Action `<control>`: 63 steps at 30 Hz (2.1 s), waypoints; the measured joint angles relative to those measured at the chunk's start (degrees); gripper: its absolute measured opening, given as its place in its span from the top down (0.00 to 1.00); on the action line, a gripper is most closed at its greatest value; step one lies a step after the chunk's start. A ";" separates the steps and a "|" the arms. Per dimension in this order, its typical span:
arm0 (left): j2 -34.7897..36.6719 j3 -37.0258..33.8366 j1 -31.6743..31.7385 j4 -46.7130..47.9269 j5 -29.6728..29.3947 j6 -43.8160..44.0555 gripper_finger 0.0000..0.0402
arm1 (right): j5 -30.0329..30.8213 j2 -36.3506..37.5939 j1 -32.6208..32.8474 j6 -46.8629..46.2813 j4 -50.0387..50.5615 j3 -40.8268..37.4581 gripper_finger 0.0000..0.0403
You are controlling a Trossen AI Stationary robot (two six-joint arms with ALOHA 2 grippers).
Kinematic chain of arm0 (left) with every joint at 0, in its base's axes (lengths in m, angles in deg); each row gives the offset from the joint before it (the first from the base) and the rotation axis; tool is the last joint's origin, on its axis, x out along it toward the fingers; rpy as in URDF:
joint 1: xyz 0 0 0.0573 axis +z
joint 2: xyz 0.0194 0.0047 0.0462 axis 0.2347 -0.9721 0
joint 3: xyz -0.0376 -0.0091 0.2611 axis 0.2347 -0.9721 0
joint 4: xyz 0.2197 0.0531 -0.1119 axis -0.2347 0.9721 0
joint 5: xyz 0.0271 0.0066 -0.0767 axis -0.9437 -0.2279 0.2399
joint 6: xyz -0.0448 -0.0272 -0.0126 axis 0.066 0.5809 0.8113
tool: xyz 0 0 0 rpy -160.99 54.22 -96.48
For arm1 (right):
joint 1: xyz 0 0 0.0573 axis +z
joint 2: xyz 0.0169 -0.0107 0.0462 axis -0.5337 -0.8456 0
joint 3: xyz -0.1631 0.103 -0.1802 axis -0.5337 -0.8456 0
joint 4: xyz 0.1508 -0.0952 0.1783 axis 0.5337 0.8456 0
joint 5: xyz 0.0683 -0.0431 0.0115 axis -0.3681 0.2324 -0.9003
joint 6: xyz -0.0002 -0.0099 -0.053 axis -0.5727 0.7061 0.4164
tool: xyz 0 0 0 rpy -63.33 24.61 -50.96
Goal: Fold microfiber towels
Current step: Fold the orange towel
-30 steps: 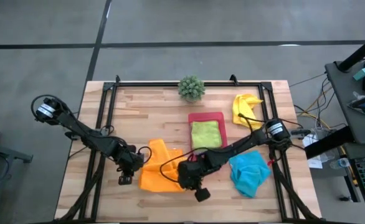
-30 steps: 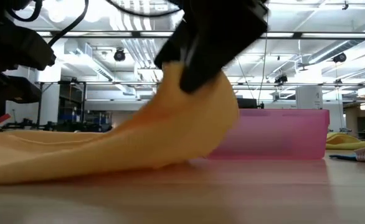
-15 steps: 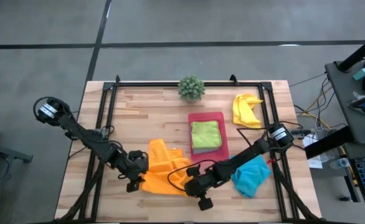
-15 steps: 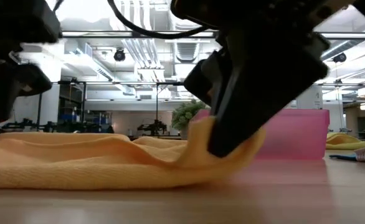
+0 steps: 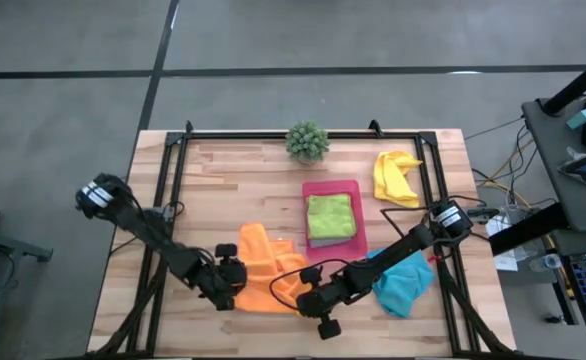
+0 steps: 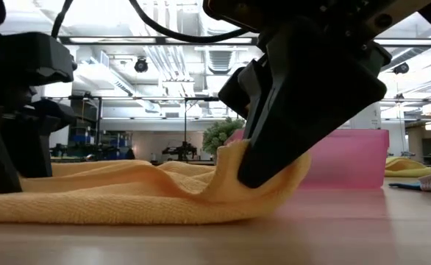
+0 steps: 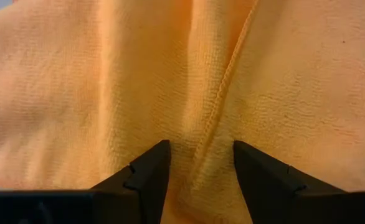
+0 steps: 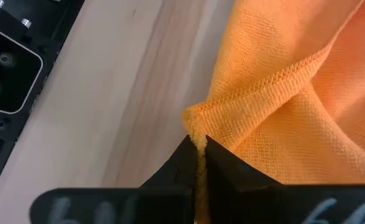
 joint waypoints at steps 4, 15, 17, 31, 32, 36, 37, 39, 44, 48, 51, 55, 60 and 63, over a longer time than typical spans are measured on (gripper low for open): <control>-1.27 0.58 -0.39 -0.52 -0.39 0.14 0.59 | 0.00 0.00 0.00 -0.01 0.20 0.00 0.98; 4.80 0.14 -1.98 3.55 2.19 0.42 0.61 | 0.08 -0.02 -0.02 -1.18 0.53 -0.02 0.98; 4.91 0.07 -1.98 3.64 3.50 0.47 0.65 | 0.09 -0.02 -0.02 -1.22 0.48 -0.02 0.98; 4.11 0.20 -2.01 6.06 8.41 1.93 0.99 | 0.11 -0.04 -0.04 -1.28 0.63 -0.02 0.98; 4.57 0.51 -2.10 6.88 8.54 1.94 0.99 | 0.13 -0.04 -0.04 -1.47 0.69 -0.02 0.98; 7.17 2.08 -2.89 11.28 8.80 3.26 1.00 | 2.63 1.21 0.00 -2.02 3.09 -0.09 0.98; 7.85 2.44 -3.09 12.97 8.79 3.76 1.00 | 3.79 1.87 0.13 -2.00 3.81 -0.09 0.98; 9.22 3.51 -3.53 15.62 8.74 4.87 1.00 | 5.69 3.52 0.30 -1.99 4.93 -0.09 0.98; 12.77 6.34 -4.96 18.60 8.50 4.89 1.00 | 8.95 7.16 0.61 -1.97 6.75 -0.09 0.98; 15.50 9.34 -6.60 18.61 7.89 4.61 1.00 | 9.62 9.40 1.09 -0.81 6.45 -0.07 0.98; 17.38 11.94 -8.50 18.39 6.09 2.29 1.00 | 9.56 10.43 1.64 -0.16 5.88 -0.07 0.98; 20.09 16.11 -10.80 18.16 1.61 -4.88 1.00 | 9.57 12.03 2.03 2.12 3.92 -0.07 0.98; 24.73 19.44 -11.03 19.24 -1.02 -10.04 1.00 | 12.81 14.67 1.84 6.48 1.60 -0.07 0.98; 28.33 20.63 -10.59 22.91 -1.93 -11.14 1.00 | 14.56 16.96 0.96 9.27 1.09 -0.07 0.98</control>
